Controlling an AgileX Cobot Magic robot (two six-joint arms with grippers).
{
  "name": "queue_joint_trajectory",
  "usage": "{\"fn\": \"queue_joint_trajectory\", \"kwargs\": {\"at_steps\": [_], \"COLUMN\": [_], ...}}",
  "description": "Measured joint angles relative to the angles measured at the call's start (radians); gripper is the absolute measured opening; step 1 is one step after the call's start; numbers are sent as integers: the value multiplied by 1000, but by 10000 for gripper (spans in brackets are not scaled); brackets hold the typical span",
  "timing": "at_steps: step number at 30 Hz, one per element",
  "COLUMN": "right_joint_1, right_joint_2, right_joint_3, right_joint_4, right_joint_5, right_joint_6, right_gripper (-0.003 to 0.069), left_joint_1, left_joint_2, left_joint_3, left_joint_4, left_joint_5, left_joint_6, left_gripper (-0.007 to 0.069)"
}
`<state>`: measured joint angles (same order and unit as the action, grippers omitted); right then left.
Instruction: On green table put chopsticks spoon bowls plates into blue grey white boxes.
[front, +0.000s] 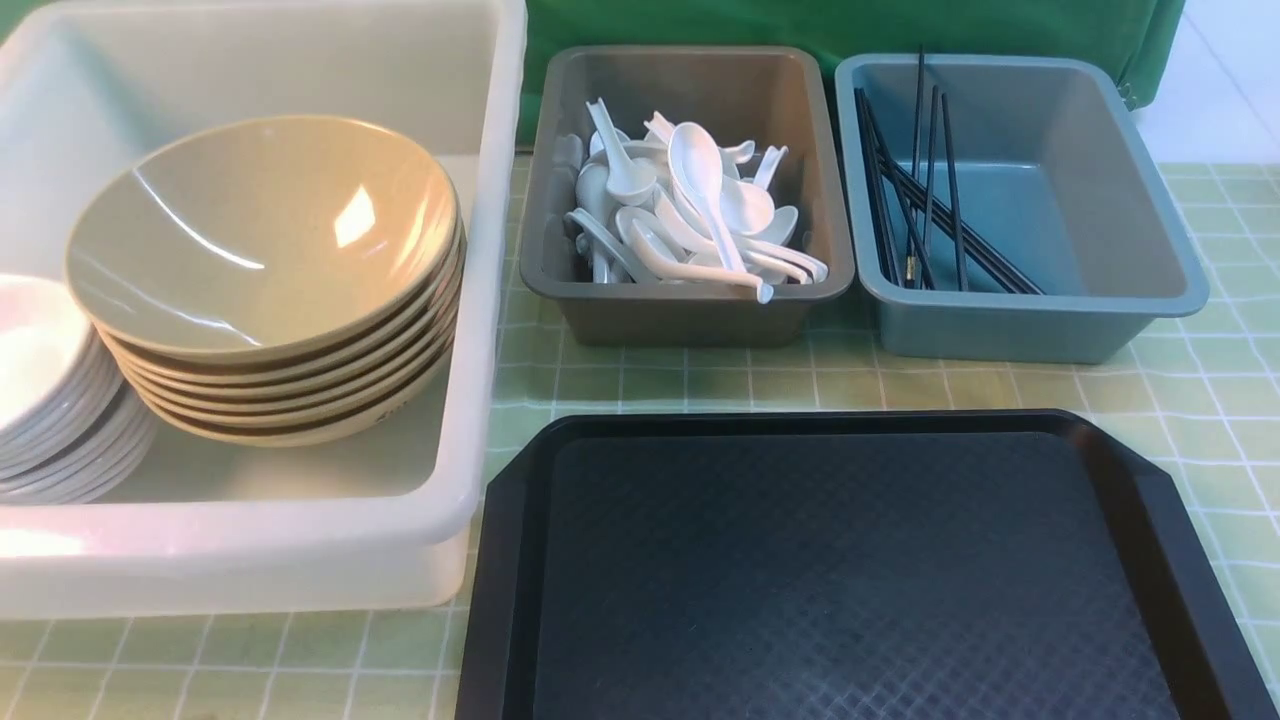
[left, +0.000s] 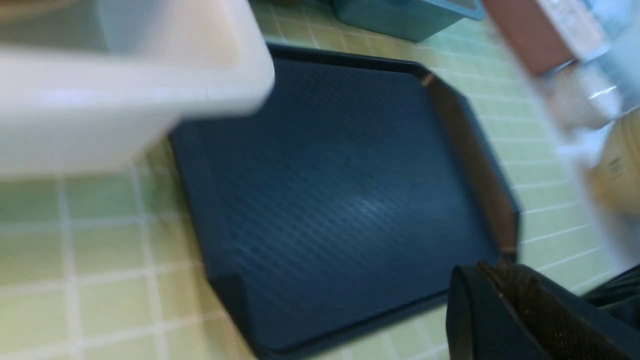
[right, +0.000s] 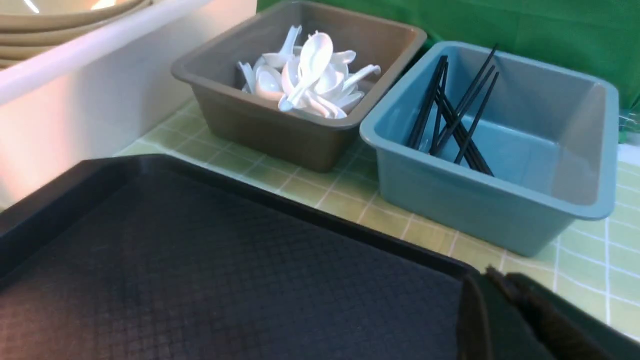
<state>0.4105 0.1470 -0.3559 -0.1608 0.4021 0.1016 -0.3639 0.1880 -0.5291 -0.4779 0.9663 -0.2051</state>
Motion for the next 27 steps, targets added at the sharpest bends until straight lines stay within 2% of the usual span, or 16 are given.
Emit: {"fn": "queue_joint_trajectory", "kwargs": {"at_steps": [6,15,21,27], "right_joint_1": [0,0,0,0], "right_joint_2": [-17,-17,-17,-17], "right_joint_3": [7,8,8,8], "right_joint_4": [-1,-1,-1,-1], "right_joint_5": [-34,-2,80,91], "right_joint_6": [-33,-32,-32,-32], "right_gripper": [25,36,38,44], "left_joint_1": [0,0,0,0], "left_joint_2": [-197,-202,-202,-202], "left_joint_3": [158,169,169,169], "left_joint_4": [-136,-153,-153,-153], "left_joint_5": [-138,-210,-213,-205], "left_joint_6": [-85,-95,-96,-89], "left_gripper": [-1,-1,-1,-1]}}
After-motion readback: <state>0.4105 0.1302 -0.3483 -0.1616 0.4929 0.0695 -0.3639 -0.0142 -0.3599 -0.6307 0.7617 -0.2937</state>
